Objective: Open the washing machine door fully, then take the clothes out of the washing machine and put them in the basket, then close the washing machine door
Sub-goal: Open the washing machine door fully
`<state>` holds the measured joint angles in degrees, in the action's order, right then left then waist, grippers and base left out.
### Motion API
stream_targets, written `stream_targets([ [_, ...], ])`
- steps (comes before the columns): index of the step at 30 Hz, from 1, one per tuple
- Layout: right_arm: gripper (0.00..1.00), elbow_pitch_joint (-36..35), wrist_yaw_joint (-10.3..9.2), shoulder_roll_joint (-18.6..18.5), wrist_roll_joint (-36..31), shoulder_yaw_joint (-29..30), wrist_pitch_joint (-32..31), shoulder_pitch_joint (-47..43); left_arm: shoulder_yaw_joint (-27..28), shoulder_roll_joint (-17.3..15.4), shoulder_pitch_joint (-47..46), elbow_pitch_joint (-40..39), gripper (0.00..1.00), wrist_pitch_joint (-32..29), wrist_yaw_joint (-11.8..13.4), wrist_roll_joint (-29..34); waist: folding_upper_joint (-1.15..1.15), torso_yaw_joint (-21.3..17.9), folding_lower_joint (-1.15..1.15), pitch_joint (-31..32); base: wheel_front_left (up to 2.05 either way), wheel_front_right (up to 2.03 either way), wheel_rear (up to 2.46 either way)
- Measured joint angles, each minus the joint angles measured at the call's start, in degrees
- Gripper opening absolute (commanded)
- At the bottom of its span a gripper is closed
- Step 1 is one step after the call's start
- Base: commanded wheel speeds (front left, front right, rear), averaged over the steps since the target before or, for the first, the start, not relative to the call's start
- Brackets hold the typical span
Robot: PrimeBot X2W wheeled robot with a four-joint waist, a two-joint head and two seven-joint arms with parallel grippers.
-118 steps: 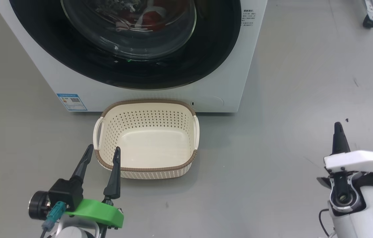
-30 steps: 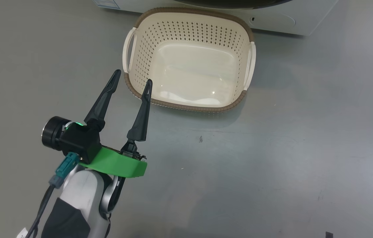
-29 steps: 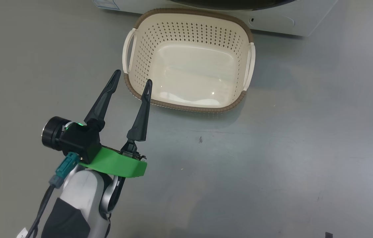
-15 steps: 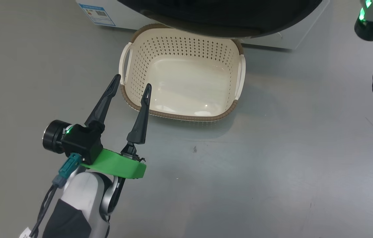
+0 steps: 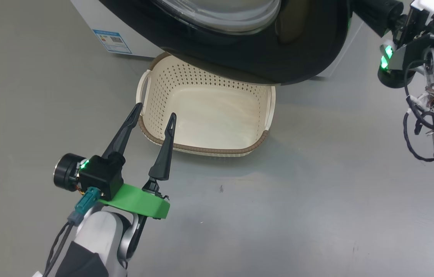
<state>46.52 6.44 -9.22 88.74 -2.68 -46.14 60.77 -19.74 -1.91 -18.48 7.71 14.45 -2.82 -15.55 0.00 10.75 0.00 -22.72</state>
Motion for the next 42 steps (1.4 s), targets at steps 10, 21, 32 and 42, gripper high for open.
stream_targets([
  [10, 0.00, -1.1, 0.49, 2.2, 1.0, -1.3, -2.7, -5.3, -0.2, 0.0, 2.3, 1.4, 1.00, 0.0, 0.0, 0.0, 0.00, -0.8, 0.00, 3.6, 0.00, 0.00, 0.00],
  [21, 0.00, -5.9, 0.49, 3.7, 2.3, -2.5, -4.1, -11.6, 0.0, 0.0, 5.4, 3.4, 1.00, 0.0, -0.1, 0.0, 0.00, -0.9, 0.00, 7.9, 0.00, 0.00, 0.00],
  [32, 0.00, -9.9, 0.52, 5.0, 3.0, -5.7, -5.8, -20.3, 0.1, -0.1, 8.1, 5.0, 1.00, 0.0, 0.0, 0.1, 0.00, 0.3, 0.00, 12.5, 0.00, 0.00, 0.00],
  [42, 0.00, -13.1, 0.53, 5.0, 3.6, -8.3, -5.9, -25.6, 0.1, -0.1, 9.7, 5.9, 1.00, 0.0, 0.1, 0.1, 0.00, 3.2, 0.00, 15.0, 0.00, 0.00, 0.00],
])
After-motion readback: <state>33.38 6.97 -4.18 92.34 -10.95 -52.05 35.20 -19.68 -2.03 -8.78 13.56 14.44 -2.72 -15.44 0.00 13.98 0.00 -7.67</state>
